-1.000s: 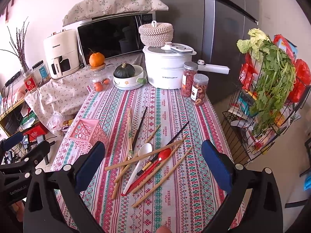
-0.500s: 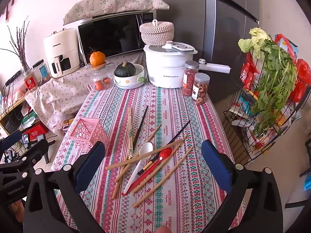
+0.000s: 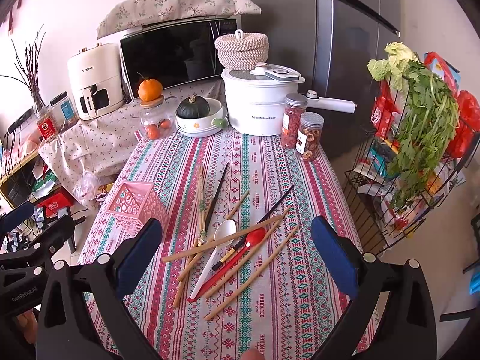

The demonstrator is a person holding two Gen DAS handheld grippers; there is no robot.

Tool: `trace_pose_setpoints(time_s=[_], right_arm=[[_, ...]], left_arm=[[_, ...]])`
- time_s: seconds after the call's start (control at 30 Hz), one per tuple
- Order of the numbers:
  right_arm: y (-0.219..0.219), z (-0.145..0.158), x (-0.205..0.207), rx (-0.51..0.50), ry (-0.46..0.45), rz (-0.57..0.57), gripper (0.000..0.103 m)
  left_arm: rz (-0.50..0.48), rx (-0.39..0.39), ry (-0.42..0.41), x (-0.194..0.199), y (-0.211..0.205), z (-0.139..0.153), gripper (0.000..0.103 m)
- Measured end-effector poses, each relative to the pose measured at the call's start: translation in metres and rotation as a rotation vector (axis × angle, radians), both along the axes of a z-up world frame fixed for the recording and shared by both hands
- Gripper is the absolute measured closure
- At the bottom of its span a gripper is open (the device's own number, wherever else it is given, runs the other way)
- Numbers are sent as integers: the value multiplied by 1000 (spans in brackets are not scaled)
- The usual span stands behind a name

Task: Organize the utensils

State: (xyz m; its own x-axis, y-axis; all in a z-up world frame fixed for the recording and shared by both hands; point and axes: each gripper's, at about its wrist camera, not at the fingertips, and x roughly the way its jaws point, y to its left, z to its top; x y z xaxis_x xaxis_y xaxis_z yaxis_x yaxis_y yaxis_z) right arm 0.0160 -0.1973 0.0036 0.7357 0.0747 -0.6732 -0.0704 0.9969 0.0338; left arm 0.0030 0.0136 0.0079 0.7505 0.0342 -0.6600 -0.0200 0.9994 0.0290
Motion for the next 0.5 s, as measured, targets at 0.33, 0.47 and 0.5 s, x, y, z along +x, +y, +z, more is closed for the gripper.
trace_pose_setpoints(time_s=[0.33, 0.47, 0.5], right_arm=[[0, -1, 1, 4, 6, -1, 6], [-2, -5, 2, 4, 14, -4, 6], [-2, -5, 3, 5, 16, -4, 7]], left_arm=[[2, 0, 1, -2, -1, -3, 7], [7, -2, 5, 0, 2, -3, 7], [8, -3, 6, 1, 2, -3, 7]])
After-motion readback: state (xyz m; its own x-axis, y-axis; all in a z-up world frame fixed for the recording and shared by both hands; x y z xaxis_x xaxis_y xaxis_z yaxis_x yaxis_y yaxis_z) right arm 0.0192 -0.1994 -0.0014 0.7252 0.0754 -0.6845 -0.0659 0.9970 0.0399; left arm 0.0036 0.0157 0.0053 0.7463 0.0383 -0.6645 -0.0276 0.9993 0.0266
